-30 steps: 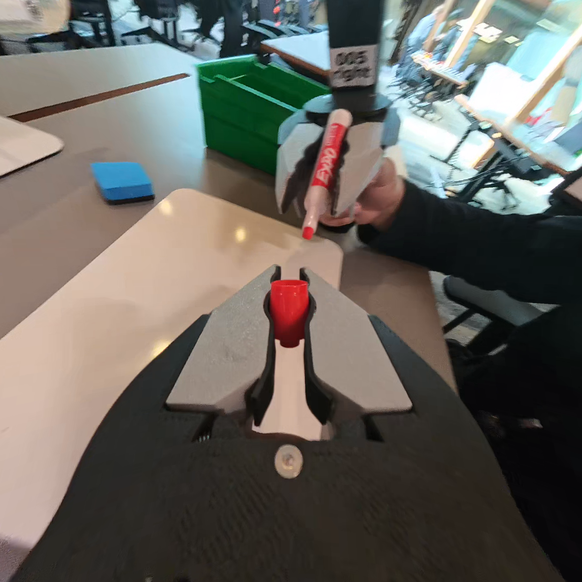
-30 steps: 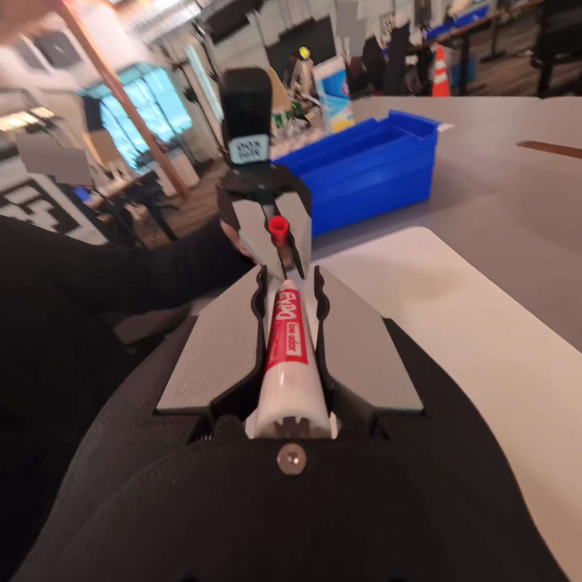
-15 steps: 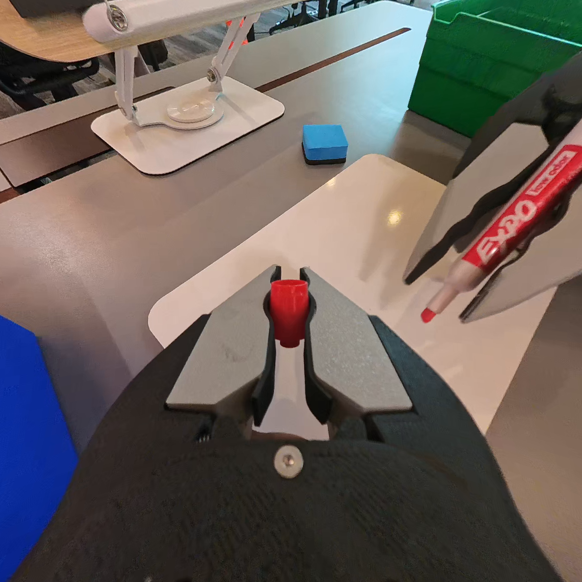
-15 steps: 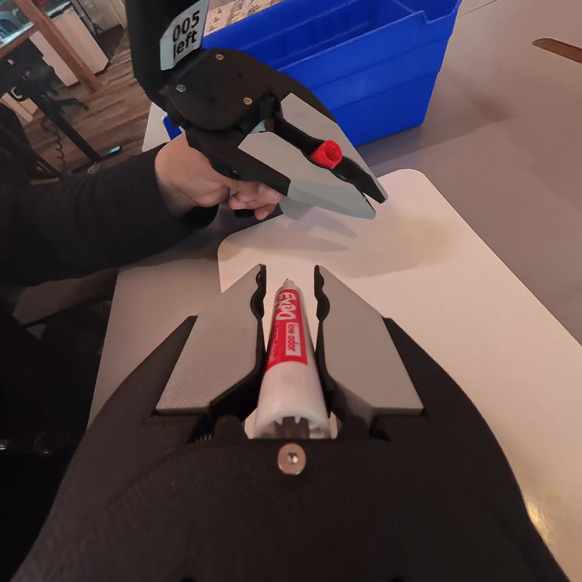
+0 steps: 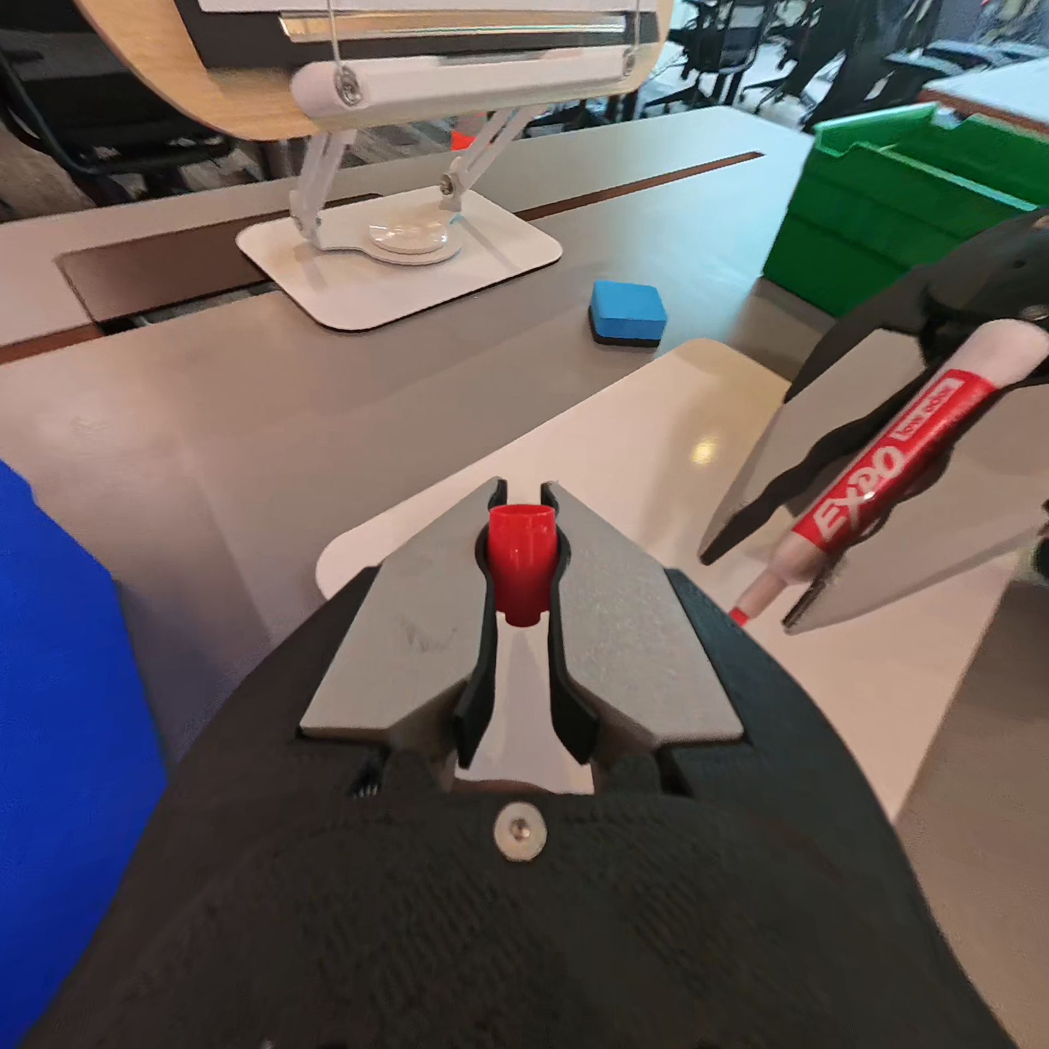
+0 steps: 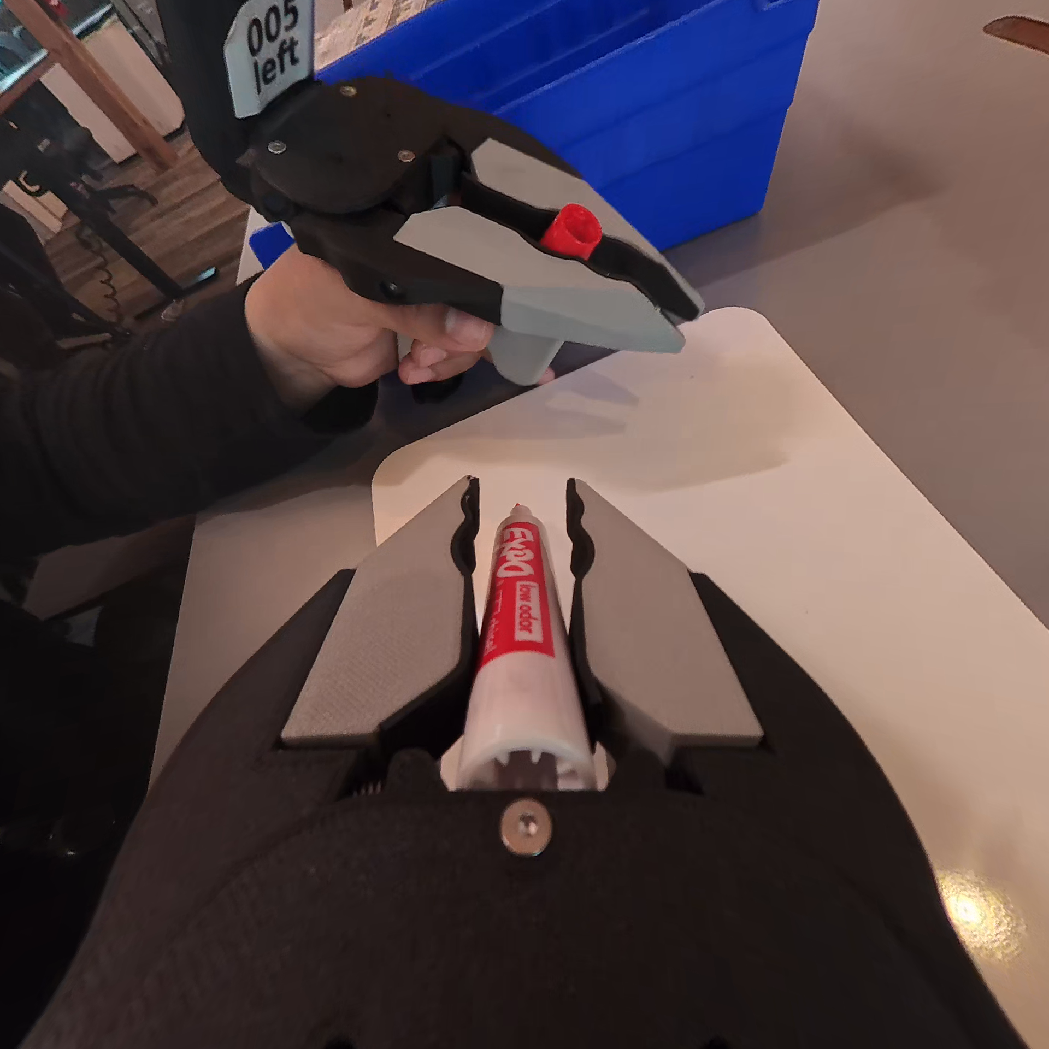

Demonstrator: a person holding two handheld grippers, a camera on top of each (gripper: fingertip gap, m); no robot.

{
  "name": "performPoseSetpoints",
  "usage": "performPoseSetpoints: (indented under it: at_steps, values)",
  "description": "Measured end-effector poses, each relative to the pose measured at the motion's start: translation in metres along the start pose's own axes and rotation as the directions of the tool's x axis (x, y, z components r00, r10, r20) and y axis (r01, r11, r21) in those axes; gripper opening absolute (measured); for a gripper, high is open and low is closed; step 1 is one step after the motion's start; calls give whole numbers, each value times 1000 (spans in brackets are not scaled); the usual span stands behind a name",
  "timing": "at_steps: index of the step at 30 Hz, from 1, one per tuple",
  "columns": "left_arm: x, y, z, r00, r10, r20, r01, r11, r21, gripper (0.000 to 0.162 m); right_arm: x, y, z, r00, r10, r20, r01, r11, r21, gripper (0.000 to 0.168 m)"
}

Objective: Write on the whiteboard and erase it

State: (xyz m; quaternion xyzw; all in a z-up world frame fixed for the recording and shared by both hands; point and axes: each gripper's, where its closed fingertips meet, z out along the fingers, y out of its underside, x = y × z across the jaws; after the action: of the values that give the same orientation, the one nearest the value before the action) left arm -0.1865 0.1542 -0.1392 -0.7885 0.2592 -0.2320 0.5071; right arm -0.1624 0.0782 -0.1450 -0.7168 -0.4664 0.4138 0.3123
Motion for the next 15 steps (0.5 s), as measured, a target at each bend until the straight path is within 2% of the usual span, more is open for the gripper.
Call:
performPoseSetpoints:
  at_steps: [5,9,13,15]
  values:
    - [15,-9,-1,980,-134,-147,143,989,50,9,0,-1,2,1000,-15,0,15,1000,-12,29]
    - [11,-7,2,986,-110,-124,117,992,50,9,2,3,4,1000,-9,15,10,999,-38,28]
    - [25,-12,5,974,-121,-193,139,987,81,9,4,2,11,1000,-25,9,25,998,-59,29]
    - [20,-7,8,984,-96,-153,106,993,56,9,5,3,13,1000,-29,4,29,997,-71,29]
